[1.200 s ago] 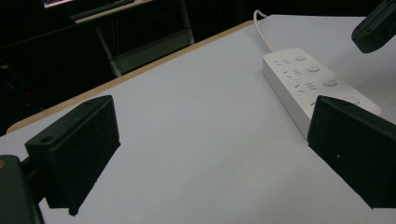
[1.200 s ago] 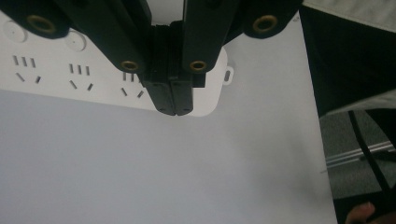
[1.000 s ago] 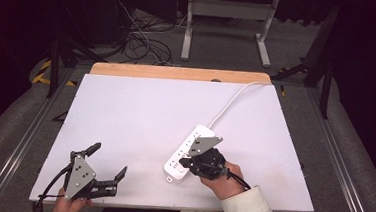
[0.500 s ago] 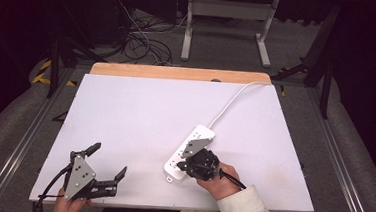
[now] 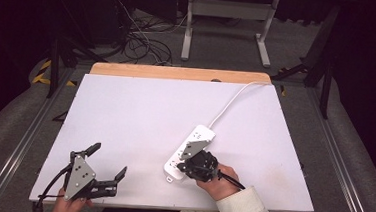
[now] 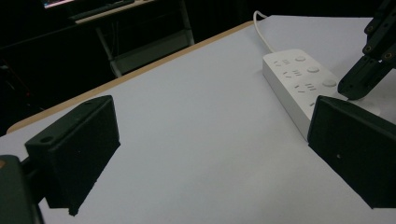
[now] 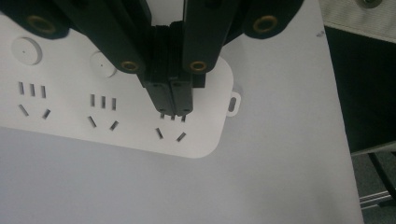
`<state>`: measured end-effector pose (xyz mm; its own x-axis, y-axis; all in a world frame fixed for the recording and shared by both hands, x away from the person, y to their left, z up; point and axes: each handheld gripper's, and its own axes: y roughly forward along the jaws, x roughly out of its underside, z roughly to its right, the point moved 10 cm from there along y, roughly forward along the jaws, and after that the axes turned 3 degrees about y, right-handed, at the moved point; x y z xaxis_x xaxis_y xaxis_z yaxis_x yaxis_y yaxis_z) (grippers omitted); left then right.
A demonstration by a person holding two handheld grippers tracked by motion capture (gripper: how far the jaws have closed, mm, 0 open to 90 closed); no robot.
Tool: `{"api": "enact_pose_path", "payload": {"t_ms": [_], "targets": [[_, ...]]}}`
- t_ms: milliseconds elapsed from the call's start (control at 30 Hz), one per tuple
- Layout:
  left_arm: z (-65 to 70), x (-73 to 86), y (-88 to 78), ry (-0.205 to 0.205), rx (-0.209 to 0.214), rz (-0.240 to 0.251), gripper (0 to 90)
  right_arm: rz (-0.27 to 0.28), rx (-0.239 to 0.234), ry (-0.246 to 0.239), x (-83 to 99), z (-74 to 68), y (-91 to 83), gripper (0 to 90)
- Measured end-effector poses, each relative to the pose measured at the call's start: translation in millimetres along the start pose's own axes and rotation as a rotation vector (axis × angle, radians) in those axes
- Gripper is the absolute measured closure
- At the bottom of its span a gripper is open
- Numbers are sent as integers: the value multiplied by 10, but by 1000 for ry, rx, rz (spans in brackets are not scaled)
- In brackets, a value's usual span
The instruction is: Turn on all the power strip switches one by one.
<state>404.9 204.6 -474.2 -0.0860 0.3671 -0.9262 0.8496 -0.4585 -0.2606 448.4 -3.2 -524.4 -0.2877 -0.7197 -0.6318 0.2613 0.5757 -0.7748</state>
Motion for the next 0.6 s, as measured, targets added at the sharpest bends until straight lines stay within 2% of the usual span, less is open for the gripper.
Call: {"api": "enact_pose_path", "payload": {"t_ms": [333, 433, 600], "targets": [[-4, 0, 5, -4, -4, 1, 25, 3, 24, -11, 17, -11, 7, 900], [0, 2, 6, -5, -2, -1, 26, 0, 17, -11, 22, -12, 11, 900], [-4, 3, 3, -1, -4, -2, 25, -3, 41, -14, 22, -18, 19, 900]]}}
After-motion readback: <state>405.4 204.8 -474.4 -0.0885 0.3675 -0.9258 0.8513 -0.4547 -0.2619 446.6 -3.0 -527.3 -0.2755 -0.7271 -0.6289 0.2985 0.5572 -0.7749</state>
